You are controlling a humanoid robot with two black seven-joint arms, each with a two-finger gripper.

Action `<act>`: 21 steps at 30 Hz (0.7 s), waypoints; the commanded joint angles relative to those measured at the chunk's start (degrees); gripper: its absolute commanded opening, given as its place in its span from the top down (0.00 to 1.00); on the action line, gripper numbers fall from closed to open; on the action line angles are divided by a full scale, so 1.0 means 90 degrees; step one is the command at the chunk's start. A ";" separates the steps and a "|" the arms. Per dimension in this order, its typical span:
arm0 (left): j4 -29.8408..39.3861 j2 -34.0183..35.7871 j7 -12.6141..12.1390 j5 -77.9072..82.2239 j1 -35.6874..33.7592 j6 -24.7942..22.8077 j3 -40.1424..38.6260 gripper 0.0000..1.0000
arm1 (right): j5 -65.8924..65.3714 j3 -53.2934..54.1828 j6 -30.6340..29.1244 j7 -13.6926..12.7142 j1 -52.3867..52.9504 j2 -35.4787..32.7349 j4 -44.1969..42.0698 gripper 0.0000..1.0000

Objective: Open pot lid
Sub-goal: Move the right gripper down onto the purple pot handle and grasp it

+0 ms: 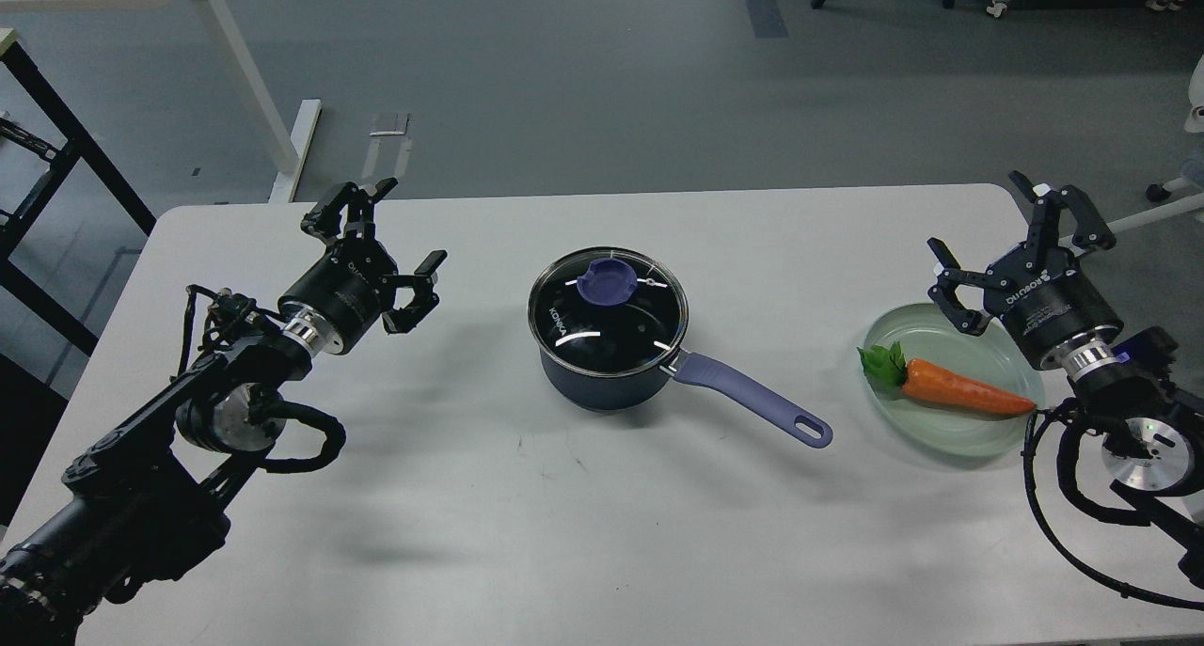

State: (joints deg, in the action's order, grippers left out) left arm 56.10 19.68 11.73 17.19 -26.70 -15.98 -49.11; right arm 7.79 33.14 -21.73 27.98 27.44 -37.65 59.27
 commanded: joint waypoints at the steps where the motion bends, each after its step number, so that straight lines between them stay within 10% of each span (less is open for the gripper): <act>1: 0.0046 0.0050 0.0054 0.0004 -0.0031 0.0047 0.0007 0.01 | -0.0035 -0.0001 0.0003 0.0002 -0.0002 -0.0064 0.0094 0.00; 13: -0.0227 0.0577 0.0044 -0.0084 -0.0392 -0.0021 0.0154 0.01 | -0.2444 -0.0059 0.0052 0.0002 0.1129 -0.2251 0.1783 0.00; 21: -0.0111 0.0802 0.0064 -0.0016 -0.0597 -0.0246 0.0163 0.01 | -0.5636 -0.1813 0.0120 0.0002 0.3354 -0.2428 0.2321 0.00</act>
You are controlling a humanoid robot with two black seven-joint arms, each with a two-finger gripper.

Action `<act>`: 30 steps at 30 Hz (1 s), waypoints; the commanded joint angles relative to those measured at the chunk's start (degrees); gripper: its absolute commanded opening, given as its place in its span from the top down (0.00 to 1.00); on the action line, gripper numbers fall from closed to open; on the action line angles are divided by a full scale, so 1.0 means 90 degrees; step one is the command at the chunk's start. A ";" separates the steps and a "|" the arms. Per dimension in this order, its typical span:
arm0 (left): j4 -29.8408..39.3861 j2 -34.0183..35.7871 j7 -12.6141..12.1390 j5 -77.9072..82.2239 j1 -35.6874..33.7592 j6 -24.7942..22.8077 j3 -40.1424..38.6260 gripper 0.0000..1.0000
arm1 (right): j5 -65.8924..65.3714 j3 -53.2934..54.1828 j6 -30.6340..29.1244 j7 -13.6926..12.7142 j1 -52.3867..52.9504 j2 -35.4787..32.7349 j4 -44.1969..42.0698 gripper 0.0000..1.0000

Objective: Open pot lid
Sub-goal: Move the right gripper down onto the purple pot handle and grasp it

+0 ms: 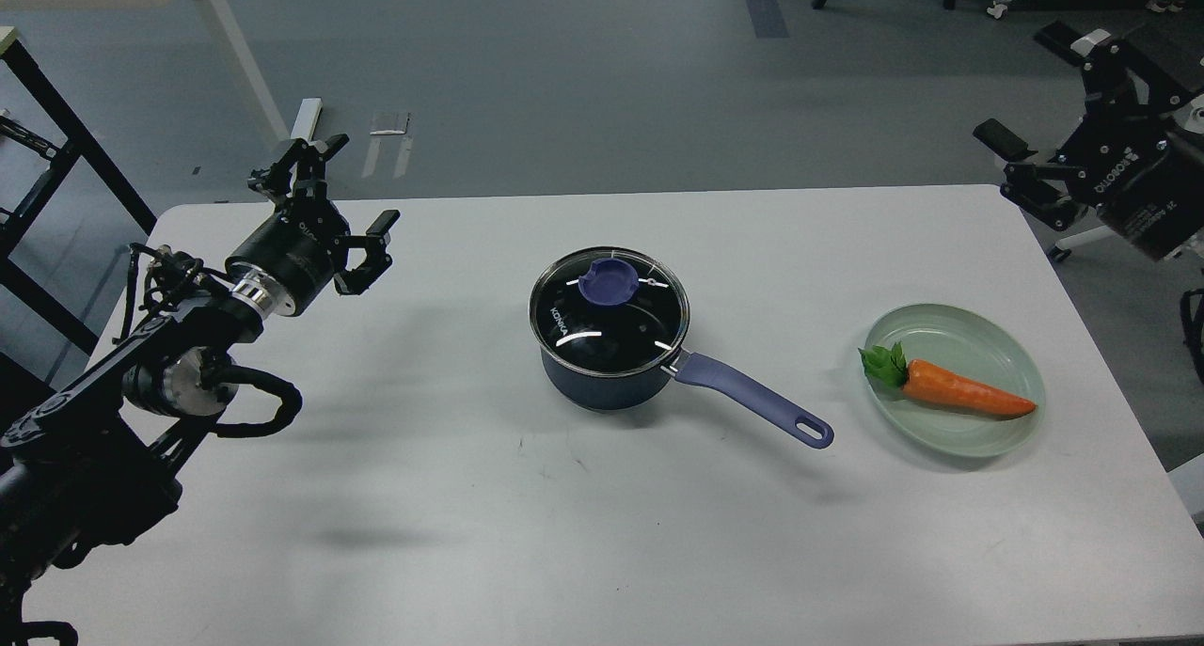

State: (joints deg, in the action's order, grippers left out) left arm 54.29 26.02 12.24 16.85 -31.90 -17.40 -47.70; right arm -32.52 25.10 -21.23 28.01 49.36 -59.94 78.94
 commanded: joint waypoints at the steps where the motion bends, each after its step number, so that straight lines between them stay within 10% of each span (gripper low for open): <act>1: 0.0139 0.0126 0.0007 0.0013 -0.0029 -0.0098 0.0026 0.01 | -0.1578 -0.1407 0.0112 -0.0002 0.1309 0.0116 0.0184 0.00; 11: 0.0432 0.0224 -0.0003 0.0042 -0.0244 -0.0078 0.0036 0.01 | -0.5028 -0.5082 0.1314 -0.0002 0.3734 0.1639 0.0350 0.00; 30: 0.0921 0.0224 -0.0022 0.0052 -0.0391 0.0000 0.0046 0.01 | -0.5684 -0.6812 0.1626 -0.0002 0.4028 0.3486 -0.0655 0.12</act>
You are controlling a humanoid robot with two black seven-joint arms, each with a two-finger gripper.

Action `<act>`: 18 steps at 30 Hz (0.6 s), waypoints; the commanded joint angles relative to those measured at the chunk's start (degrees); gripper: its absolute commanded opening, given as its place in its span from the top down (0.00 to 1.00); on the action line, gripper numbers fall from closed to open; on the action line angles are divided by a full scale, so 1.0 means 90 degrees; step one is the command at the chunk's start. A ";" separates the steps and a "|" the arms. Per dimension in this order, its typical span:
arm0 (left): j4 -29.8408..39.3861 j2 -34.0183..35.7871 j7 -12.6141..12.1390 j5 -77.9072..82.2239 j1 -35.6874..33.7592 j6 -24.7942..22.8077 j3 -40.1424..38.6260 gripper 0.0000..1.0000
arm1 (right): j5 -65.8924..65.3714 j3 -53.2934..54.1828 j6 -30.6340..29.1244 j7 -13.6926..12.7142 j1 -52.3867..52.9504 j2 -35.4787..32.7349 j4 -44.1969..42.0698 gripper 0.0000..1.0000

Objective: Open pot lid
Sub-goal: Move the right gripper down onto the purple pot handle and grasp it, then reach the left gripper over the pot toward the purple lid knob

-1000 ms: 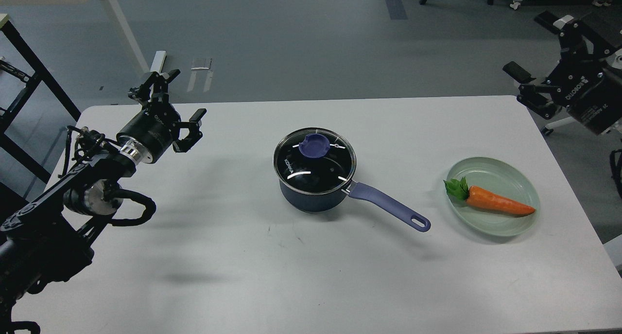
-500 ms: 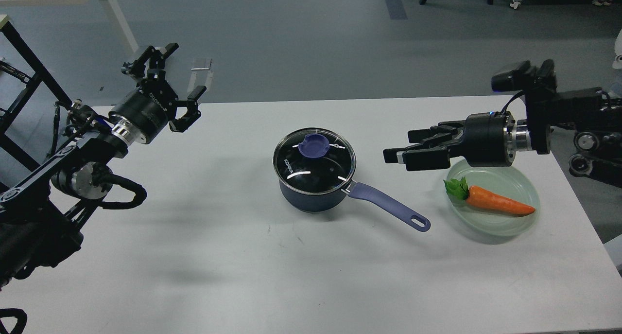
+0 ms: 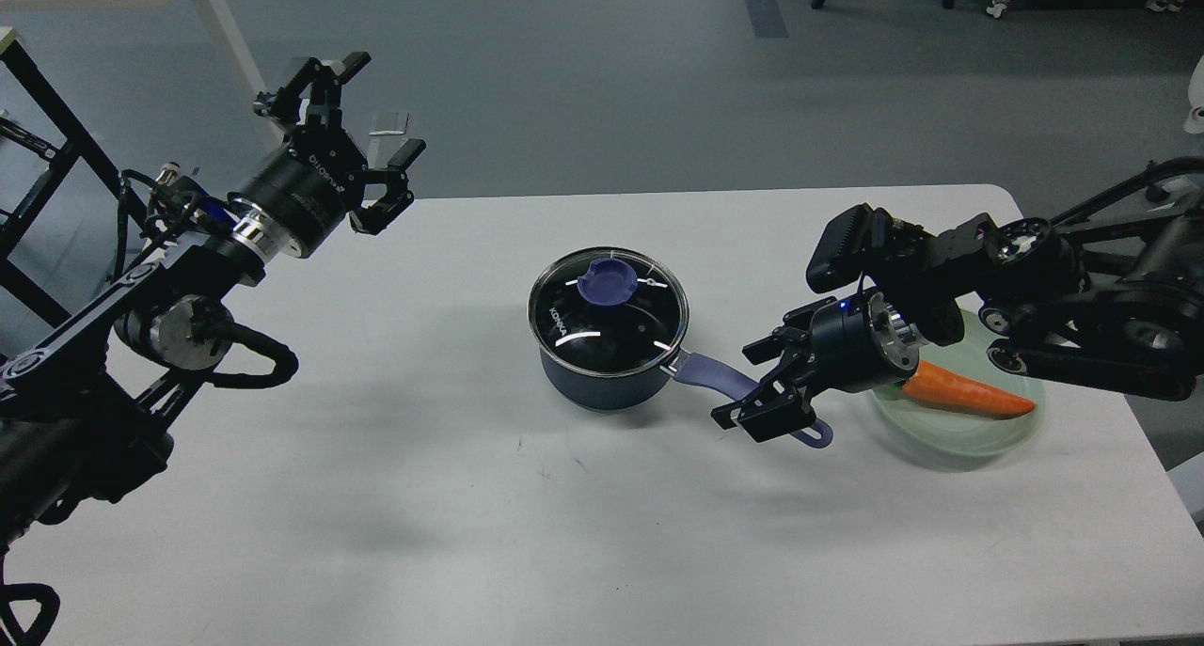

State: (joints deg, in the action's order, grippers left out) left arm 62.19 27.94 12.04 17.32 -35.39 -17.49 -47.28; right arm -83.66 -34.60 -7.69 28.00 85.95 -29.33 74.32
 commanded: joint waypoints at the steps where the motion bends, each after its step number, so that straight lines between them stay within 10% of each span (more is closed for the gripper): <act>1: 0.0053 0.0001 0.0000 0.0000 0.0006 0.0000 0.0000 0.01 | -0.0001 -0.0256 0.0160 0.0000 -0.0057 0.0095 -0.0152 0.14; 18: 0.0102 -0.0019 0.0019 0.0009 -0.0199 0.0000 0.0371 0.01 | -0.0011 -0.0384 0.0268 0.0000 -0.0126 0.0066 -0.0172 0.59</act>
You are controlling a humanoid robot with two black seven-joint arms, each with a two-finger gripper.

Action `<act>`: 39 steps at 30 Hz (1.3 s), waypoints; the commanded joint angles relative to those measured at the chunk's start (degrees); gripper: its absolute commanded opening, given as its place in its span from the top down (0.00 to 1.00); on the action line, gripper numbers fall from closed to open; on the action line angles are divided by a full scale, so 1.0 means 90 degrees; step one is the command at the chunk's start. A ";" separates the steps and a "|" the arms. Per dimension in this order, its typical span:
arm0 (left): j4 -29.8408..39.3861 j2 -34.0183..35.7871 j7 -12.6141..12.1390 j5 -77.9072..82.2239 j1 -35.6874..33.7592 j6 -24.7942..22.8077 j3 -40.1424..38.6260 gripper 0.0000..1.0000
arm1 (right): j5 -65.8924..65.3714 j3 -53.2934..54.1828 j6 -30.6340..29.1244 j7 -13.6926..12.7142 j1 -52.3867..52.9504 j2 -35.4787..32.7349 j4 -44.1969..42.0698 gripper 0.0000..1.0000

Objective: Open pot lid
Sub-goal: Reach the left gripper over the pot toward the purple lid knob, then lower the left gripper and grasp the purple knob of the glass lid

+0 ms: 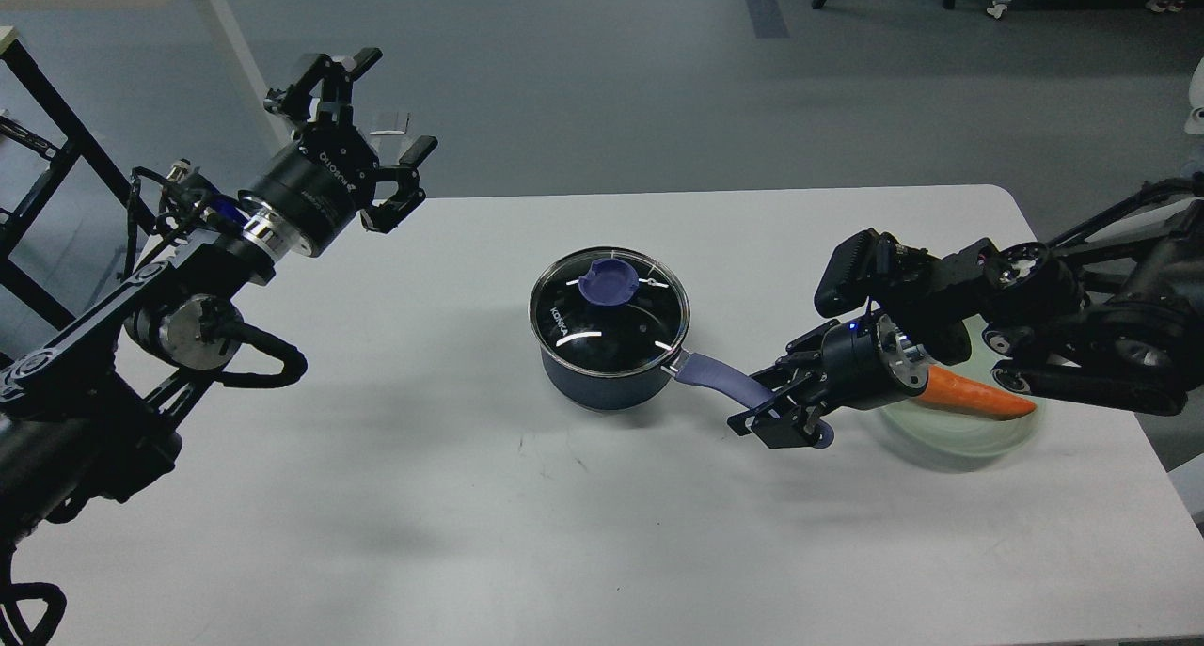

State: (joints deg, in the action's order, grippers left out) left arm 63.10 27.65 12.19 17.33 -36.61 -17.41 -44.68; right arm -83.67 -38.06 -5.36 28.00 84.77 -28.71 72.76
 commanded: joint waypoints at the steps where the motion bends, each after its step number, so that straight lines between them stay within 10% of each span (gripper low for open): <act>1: 0.0000 0.0005 0.0003 0.0008 -0.0082 0.0001 0.0081 0.01 | -0.0010 0.0000 0.0000 0.0000 0.0004 -0.0013 0.0001 0.61; 13: 0.0000 0.0014 0.0139 0.2716 -0.0911 -0.0067 0.0569 0.01 | -0.0010 -0.0068 0.0000 0.0000 0.0044 -0.0052 0.0001 0.76; 20: 0.0371 0.0034 0.1757 0.7598 -0.1965 0.0069 0.1446 0.01 | 0.0000 -0.0078 0.0000 0.0000 0.0063 -0.0062 0.0001 0.76; 28: 0.0246 -0.0384 0.1757 1.0262 -0.3068 0.2060 0.4209 0.01 | 0.0010 -0.0088 0.0000 0.0000 0.0063 -0.0082 0.0001 0.76; 39: -0.1298 -0.1235 0.1757 1.0223 -0.3032 0.2453 0.4915 0.01 | 0.0030 -0.0166 0.0000 0.0000 0.0053 -0.0189 0.0011 0.75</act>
State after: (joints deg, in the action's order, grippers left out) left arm 52.96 17.40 28.00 109.64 -65.50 4.55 -1.09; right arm -83.42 -39.41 -5.36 28.00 85.35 -29.99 72.86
